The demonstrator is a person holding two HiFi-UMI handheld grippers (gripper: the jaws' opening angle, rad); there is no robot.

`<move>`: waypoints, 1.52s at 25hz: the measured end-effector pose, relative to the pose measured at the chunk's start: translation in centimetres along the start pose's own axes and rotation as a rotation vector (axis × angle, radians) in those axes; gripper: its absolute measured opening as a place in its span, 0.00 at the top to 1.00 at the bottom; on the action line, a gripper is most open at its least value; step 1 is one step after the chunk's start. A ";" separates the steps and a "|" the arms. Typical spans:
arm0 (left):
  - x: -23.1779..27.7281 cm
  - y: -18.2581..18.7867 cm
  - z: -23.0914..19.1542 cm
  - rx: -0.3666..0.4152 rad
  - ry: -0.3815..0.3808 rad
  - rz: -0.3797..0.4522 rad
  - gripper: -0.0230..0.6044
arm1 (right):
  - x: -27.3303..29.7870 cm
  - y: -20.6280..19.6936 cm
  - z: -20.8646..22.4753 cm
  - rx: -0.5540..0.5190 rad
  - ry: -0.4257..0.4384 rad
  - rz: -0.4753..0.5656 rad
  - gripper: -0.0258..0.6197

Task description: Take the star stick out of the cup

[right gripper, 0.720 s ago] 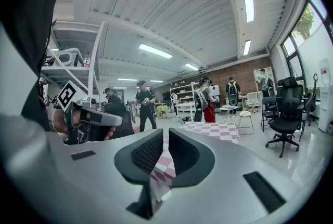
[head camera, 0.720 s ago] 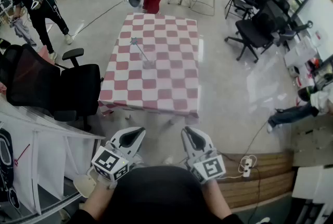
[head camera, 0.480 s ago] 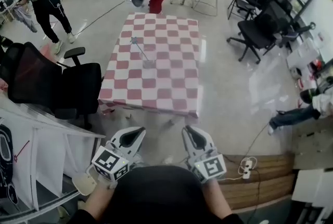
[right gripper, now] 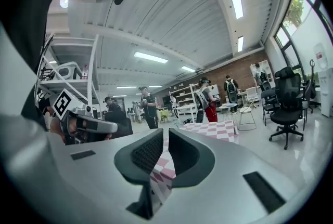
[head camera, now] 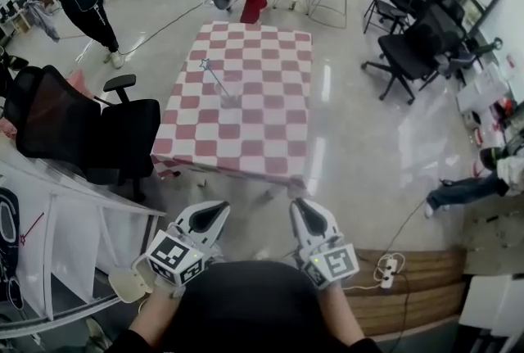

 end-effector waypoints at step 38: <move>4.2 3.1 -12.5 -0.061 -0.026 -0.003 0.90 | 12.0 0.3 1.7 0.054 -0.009 -0.057 0.89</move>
Point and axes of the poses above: the fingertips, and each gripper's own axes: x forward along the fingers, z to its right, y out of its top, the point moved 1 cm from there along -x, backward along the fingers, and after that the axes turned 3 degrees about -x, right-handed, at the moved point
